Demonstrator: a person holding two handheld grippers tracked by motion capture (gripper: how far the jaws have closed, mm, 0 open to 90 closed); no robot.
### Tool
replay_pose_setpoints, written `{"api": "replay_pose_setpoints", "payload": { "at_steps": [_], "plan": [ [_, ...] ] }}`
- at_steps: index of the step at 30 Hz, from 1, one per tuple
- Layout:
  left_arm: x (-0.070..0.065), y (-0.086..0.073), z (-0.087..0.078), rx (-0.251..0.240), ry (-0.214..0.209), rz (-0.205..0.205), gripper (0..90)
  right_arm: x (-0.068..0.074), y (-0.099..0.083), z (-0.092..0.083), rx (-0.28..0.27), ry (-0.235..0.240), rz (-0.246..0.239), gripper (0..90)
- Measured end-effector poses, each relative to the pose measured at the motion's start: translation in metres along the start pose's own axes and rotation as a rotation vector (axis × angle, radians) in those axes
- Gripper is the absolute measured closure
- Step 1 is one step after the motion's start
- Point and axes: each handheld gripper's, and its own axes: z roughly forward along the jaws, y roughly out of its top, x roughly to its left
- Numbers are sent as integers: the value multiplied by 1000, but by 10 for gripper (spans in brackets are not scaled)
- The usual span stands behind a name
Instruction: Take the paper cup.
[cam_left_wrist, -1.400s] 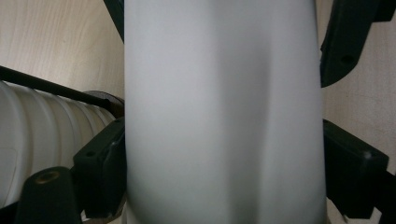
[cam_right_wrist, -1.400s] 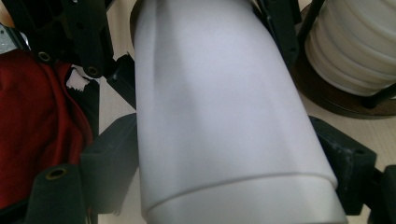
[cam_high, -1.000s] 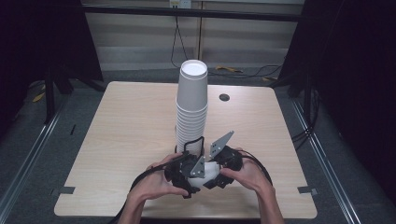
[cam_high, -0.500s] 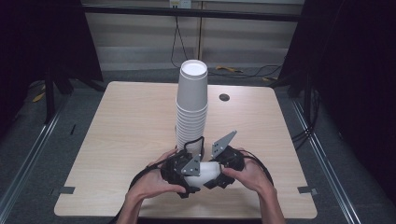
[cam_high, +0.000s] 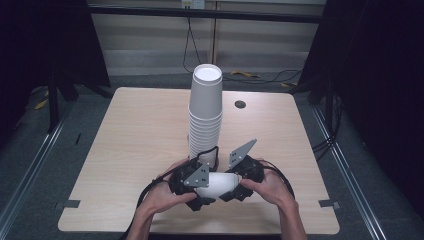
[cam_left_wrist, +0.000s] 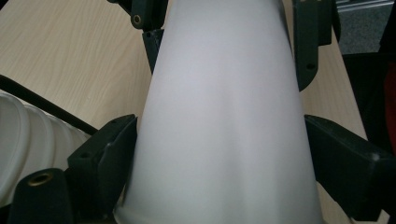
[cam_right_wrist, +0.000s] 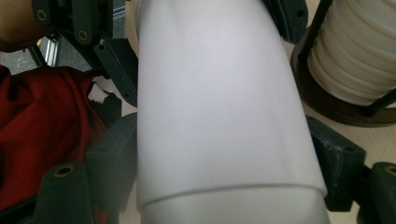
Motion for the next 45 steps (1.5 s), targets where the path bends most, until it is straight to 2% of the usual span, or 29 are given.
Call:
{"api": "replay_pose_setpoints", "payload": {
  "at_steps": [5,8,11,17,18,21,23,25,28,31,33,37,41,45],
  "plan": [
    [2,-1,-5,-42,0,-8,137,0,0,-1,-12,-3,-4,224],
    [2,-2,-8,-93,10,-28,154,-1,-1,-2,-7,-12,3,224],
    [3,-2,-15,-152,45,-40,156,-2,-3,-1,-2,-18,6,224],
    [3,-5,-26,-212,81,-62,156,-5,-10,-6,-25,-41,32,221],
    [3,-6,-27,-224,88,-69,156,-5,-12,-8,-42,-60,42,221],
    [3,-10,-28,-253,126,-121,155,-6,-19,-12,-65,-74,68,220],
    [4,-12,-30,-267,140,-143,155,-5,-22,-14,-74,-90,78,220],
    [3,-14,-30,-270,147,-160,155,-4,-23,-16,-86,-110,61,218],
    [-1,-14,-32,-266,145,-170,155,0,-25,-18,-112,-121,64,218],
    [-5,-16,-35,-290,147,-166,155,1,-28,-19,-148,-130,71,217],
    [-7,-19,-36,-305,156,-178,156,1,-31,-19,-175,-117,72,217],
    [-9,-24,-36,-332,145,-214,155,2,-37,-18,-226,-111,92,217],
    [-13,-26,-34,-332,175,-230,158,2,-38,-15,-241,-98,89,217],
    [-15,-29,-33,-342,179,-243,158,4,-38,-13,-267,-108,81,218]
  ]
}}
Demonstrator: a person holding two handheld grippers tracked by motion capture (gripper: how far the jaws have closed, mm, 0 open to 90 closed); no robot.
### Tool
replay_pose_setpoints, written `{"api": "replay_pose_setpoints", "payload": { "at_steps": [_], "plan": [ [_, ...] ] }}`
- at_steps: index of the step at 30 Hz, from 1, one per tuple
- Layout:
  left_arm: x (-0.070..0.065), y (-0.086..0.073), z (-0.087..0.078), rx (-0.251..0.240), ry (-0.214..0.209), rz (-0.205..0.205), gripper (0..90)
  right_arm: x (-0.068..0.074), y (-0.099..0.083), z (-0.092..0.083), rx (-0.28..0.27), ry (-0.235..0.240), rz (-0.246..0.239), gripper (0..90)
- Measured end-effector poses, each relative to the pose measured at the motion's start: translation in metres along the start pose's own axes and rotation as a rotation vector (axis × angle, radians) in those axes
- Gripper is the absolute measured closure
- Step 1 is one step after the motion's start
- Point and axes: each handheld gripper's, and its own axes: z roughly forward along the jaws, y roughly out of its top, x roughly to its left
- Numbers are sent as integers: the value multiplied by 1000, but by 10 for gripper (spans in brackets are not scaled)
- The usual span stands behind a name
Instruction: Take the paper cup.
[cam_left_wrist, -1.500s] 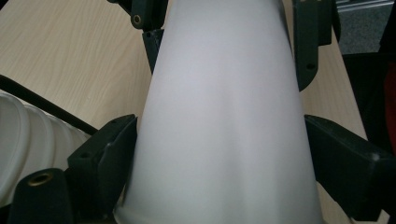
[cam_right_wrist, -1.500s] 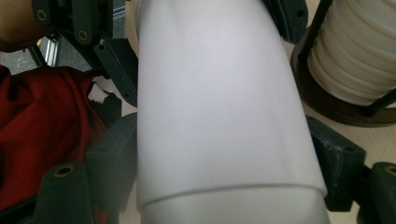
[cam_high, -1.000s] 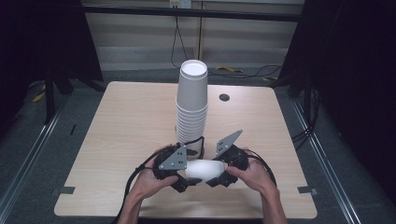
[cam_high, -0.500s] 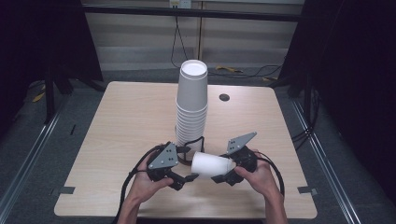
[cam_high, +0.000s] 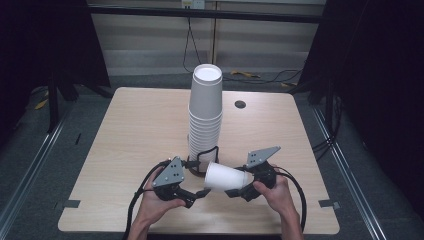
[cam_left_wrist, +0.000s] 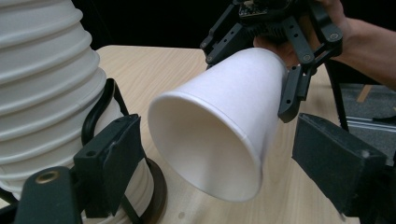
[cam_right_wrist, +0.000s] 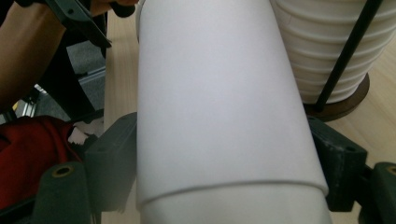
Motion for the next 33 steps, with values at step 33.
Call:
{"api": "replay_pose_setpoints", "payload": {
  "at_steps": [33],
  "plan": [
    [7,-10,8,-75,-37,-76,145,-2,-27,9,-285,95,-2,218]
  ]
}}
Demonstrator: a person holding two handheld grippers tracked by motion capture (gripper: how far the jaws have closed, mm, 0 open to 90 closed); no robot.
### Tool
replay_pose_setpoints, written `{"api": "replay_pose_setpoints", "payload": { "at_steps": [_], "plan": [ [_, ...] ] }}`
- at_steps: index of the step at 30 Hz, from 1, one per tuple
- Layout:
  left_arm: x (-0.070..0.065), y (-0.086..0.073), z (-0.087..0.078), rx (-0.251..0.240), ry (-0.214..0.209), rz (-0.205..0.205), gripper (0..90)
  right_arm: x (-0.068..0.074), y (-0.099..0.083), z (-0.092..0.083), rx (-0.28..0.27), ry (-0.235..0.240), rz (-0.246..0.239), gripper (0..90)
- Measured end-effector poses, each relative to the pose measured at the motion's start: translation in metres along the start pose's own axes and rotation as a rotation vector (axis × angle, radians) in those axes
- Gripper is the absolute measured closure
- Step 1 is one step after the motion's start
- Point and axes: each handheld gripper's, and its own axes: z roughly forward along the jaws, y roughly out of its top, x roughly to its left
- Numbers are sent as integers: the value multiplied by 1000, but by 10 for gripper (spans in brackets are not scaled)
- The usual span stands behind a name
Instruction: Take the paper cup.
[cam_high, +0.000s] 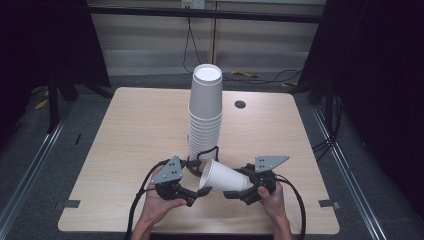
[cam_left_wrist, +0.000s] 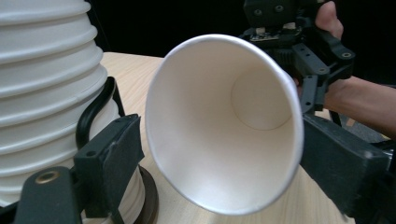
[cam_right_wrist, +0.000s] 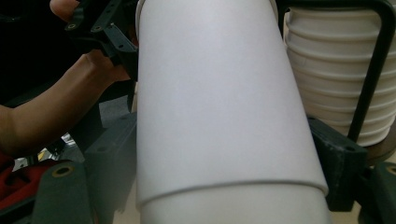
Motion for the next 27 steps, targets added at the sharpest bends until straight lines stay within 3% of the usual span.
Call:
{"api": "replay_pose_setpoints", "payload": {
  "at_steps": [2,6,14,20,27],
  "plan": [
    [1,0,1,16,-6,7,127,1,1,0,4,-2,-5,218],
    [3,1,4,39,3,5,0,2,3,1,21,12,-17,219],
    [5,-1,11,35,-55,12,0,4,6,4,36,22,-40,218],
    [8,-3,18,37,-97,-29,0,5,7,6,34,18,-45,218],
    [9,-4,21,31,-138,-21,8,6,7,8,50,23,-52,217]
  ]
}}
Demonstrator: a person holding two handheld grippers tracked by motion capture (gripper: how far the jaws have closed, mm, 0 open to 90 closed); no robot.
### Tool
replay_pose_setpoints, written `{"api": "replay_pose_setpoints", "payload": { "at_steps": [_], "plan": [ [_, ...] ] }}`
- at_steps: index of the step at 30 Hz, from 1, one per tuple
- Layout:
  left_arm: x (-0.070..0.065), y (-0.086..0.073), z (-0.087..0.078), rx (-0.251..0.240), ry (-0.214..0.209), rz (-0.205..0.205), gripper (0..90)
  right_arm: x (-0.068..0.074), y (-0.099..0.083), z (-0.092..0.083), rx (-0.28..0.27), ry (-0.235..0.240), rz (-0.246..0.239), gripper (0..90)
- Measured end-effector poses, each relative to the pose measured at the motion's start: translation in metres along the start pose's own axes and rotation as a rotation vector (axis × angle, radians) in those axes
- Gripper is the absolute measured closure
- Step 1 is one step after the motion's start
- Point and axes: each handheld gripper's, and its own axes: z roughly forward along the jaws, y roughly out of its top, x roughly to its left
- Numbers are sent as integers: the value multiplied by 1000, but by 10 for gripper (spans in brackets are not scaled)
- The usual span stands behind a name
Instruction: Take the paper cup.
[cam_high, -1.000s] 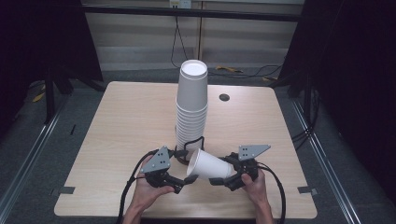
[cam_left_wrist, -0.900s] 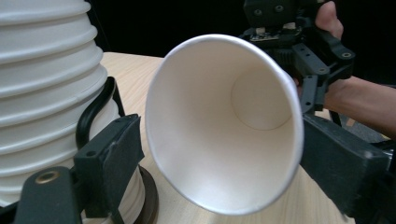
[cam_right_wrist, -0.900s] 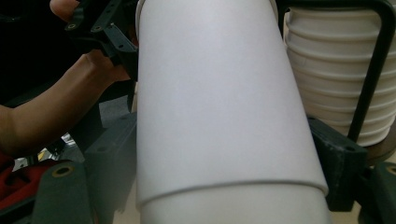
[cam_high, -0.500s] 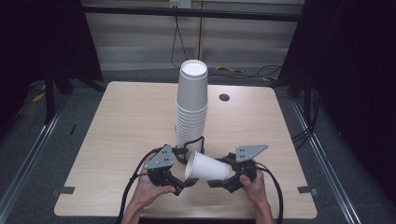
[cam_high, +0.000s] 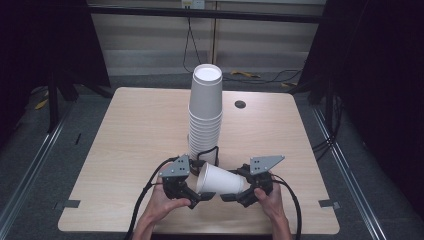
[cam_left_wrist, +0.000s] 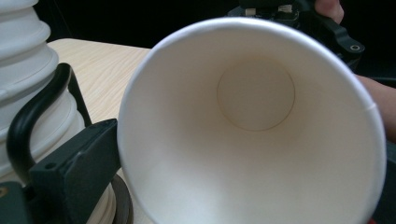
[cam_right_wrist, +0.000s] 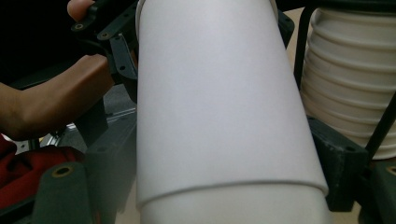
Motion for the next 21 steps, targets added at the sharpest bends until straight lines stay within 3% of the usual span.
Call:
{"api": "replay_pose_setpoints", "payload": {
  "at_steps": [7,16,18,21],
  "plan": [
    [4,1,0,-27,-36,-12,26,1,0,3,-1,2,-7,218],
    [6,1,-1,-41,-54,-24,39,0,-1,5,9,15,-15,219],
    [8,1,-4,-49,-82,-39,53,0,-1,6,15,14,-17,217],
    [8,1,-6,-63,-89,-46,80,0,-2,7,17,16,-19,206]
  ]
}}
